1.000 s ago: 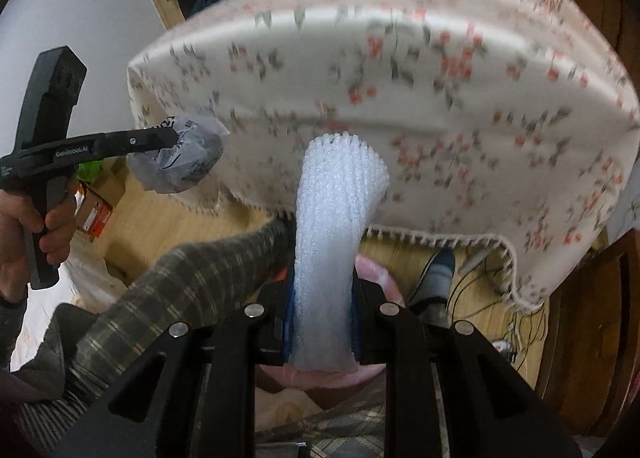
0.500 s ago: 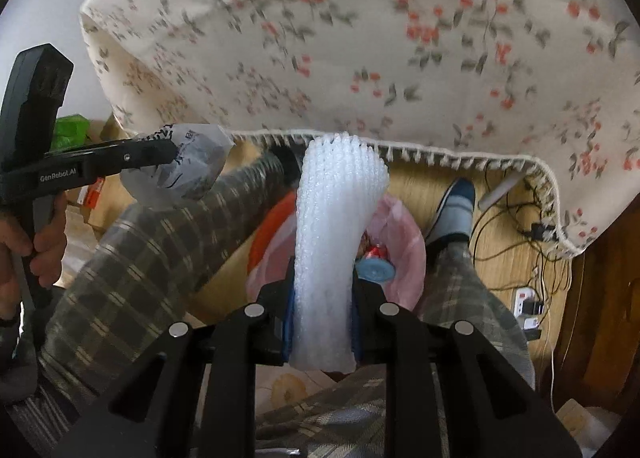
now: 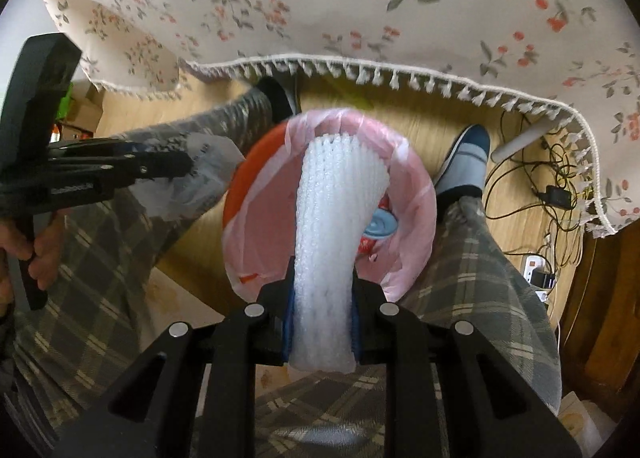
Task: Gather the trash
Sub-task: 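Carry plastic bag and foam sleeve over the bin and open both tools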
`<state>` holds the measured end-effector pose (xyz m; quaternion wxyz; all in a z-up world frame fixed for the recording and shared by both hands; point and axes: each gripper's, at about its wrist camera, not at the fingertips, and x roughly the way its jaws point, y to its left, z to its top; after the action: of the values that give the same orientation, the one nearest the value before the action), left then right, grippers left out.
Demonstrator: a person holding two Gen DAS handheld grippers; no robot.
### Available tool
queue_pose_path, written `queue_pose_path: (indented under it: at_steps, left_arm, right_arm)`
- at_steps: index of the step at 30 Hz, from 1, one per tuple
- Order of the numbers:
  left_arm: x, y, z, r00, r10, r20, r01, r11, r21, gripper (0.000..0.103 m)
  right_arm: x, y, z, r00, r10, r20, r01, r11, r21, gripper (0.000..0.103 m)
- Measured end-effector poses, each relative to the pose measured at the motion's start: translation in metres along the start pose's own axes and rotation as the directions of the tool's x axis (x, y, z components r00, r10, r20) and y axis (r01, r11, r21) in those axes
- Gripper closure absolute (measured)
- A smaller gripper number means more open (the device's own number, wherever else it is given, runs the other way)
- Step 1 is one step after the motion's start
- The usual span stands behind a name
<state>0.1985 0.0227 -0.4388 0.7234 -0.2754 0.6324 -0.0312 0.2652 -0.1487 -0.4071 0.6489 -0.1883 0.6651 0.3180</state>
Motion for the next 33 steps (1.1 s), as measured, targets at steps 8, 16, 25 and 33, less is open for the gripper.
queue_pose_path:
  at_steps: [8, 16, 25, 33]
  left_arm:
    - [0.038, 0.004, -0.002, 0.996, 0.045, -0.082, -0.046, 0.999, -0.006, 0.076]
    - [0.056, 0.019, -0.004, 0.991, 0.048, -0.126, -0.054, 0.997, -0.047, 0.076]
    - [0.056, 0.016, -0.001, 0.989, 0.086, -0.123, -0.091, 0.995, -0.031, 0.008]
    - [0.036, 0.022, 0.003, 0.991, 0.101, -0.091, -0.105, 0.994, -0.036, 0.006]
  right_arm:
    - [0.028, -0.007, 0.002, 0.997, -0.005, -0.079, 0.004, 1.0, -0.021, 0.083]
    - [0.052, -0.016, 0.003, 0.992, -0.01, -0.13, 0.008, 1.0, -0.021, 0.083]
    - [0.055, -0.017, 0.007, 0.992, -0.054, -0.114, 0.05, 0.998, -0.041, 0.022]
    - [0.05, -0.02, 0.005, 0.992, -0.08, -0.102, 0.075, 0.996, -0.047, 0.005]
